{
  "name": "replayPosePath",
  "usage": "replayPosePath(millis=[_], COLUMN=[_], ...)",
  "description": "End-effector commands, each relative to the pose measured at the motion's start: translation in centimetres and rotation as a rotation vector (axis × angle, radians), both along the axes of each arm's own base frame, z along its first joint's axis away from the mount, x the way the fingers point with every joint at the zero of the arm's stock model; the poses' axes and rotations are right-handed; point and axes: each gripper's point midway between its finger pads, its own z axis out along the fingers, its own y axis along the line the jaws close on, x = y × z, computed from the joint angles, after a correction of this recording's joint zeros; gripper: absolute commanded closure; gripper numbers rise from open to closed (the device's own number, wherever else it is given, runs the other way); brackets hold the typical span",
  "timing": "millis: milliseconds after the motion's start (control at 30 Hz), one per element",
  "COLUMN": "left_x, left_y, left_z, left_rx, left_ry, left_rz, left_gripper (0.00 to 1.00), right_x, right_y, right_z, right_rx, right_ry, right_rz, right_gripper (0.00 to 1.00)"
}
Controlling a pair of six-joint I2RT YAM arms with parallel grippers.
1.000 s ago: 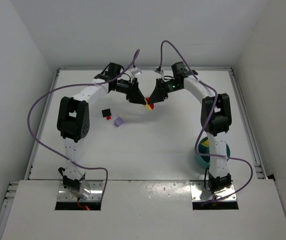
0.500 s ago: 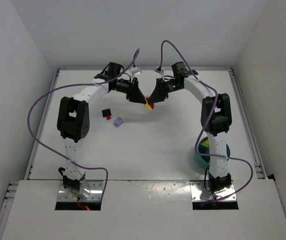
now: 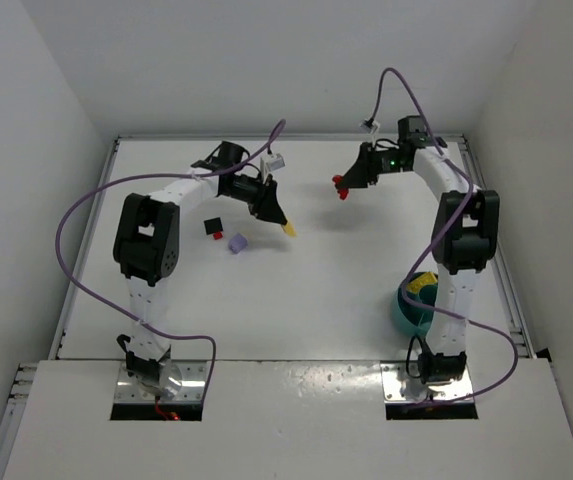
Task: Sort the legos into containers by color
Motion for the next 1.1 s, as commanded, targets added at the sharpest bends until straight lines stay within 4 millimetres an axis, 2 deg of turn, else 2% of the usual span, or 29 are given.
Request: replayPosePath(millis=[0, 133, 167, 200, 267, 333, 400, 433, 467, 567, 600, 633, 700, 733, 800, 867, 900, 933, 967, 1033, 1067], left_x=[1.3, 1.7, 1.5, 1.0, 1.3, 0.0, -0.5, -1.2, -1.5, -2.8, -2.8, -3.1, -3.6, -4.0, -4.3, -4.8, -6.2, -6.0, -7.2, -8.0, -9.1], left_y=[-0.2, -1.8, -2.2, -3.2, -4.4, -6.4, -7.9, -9.1, -9.7, -11.5, -11.9, -12.3, -13.0, -13.6, -14.7, -15.6, -16.7, -16.8, -17.6, -18.6, -19.3], left_z=[4.6, 5.6, 5.6, 5.3, 5.6, 6.0, 6.5, 6.2, 6.1, 6.1, 5.7, 5.7, 6.2, 6.0, 7.2, 7.7, 8.1, 8.3, 8.7, 9.1, 8.9], left_rx=[-0.027, -0.022, -0.022, -0.010, 0.035, 0.022, 0.010, 0.015, 0.013, 0.009, 0.016, 0.014, -0.022, -0.035, -0.101, -0.131, -0.162, -0.170, -0.183, -0.214, -0.227], left_ry=[-0.135, -0.223, -0.244, -0.287, -0.343, -0.375, -0.399, -0.402, -0.402, -0.413, -0.417, -0.425, -0.449, -0.437, -0.460, -0.461, -0.455, -0.470, -0.460, -0.467, -0.431], left_rz=[0.007, -0.033, -0.053, -0.087, -0.084, -0.141, -0.174, -0.196, -0.208, -0.247, -0.249, -0.262, -0.294, -0.305, -0.324, -0.330, -0.367, -0.367, -0.380, -0.395, -0.412], left_gripper=[1.00, 1.00, 1.00, 1.00, 1.00, 1.00, 1.00, 1.00, 1.00, 1.00, 1.00, 1.00, 1.00, 1.00, 1.00, 1.00, 1.00, 1.00, 1.00, 1.00, 1.00], right_x=[0.3, 0.7, 1.0, 0.9, 1.2, 1.5, 1.5, 1.3, 1.1, 0.3, -0.2, -1.0, -1.9, -3.0, -4.2, -5.4, -6.1, -6.0, -6.6, -6.7, -7.0], right_y=[-2.0, -4.8, -5.9, -6.4, -7.7, -9.2, -10.9, -11.6, -12.3, -14.4, -15.3, -15.6, -16.0, -16.3, -16.8, -17.1, -17.6, -18.4, -18.6, -19.8, -20.1], right_z=[1.9, 1.6, 1.0, 1.0, 0.5, 1.3, 1.1, 0.8, 1.3, 1.4, 2.4, 2.0, 2.8, 3.4, 4.2, 4.7, 4.9, 4.9, 4.9, 5.2, 4.6], right_rx=[-0.041, -0.103, -0.128, -0.141, -0.179, -0.198, -0.225, -0.236, -0.253, -0.265, -0.269, -0.279, -0.279, -0.292, -0.324, -0.333, -0.347, -0.356, -0.356, -0.352, -0.353], right_ry=[-0.075, -0.100, -0.090, -0.098, -0.095, -0.119, -0.100, -0.095, -0.095, -0.068, -0.080, -0.064, -0.078, -0.091, -0.113, -0.106, -0.113, -0.109, -0.110, -0.103, -0.086], right_rz=[-0.060, -0.142, -0.174, -0.186, -0.226, -0.267, -0.326, -0.344, -0.375, -0.451, -0.483, -0.497, -0.512, -0.524, -0.559, -0.574, -0.591, -0.613, -0.623, -0.681, -0.688], right_gripper=[1.00, 1.00, 1.00, 1.00, 1.00, 1.00, 1.00, 1.00, 1.00, 1.00, 1.00, 1.00, 1.00, 1.00, 1.00, 1.00, 1.00, 1.00, 1.00, 1.00, 1.00])
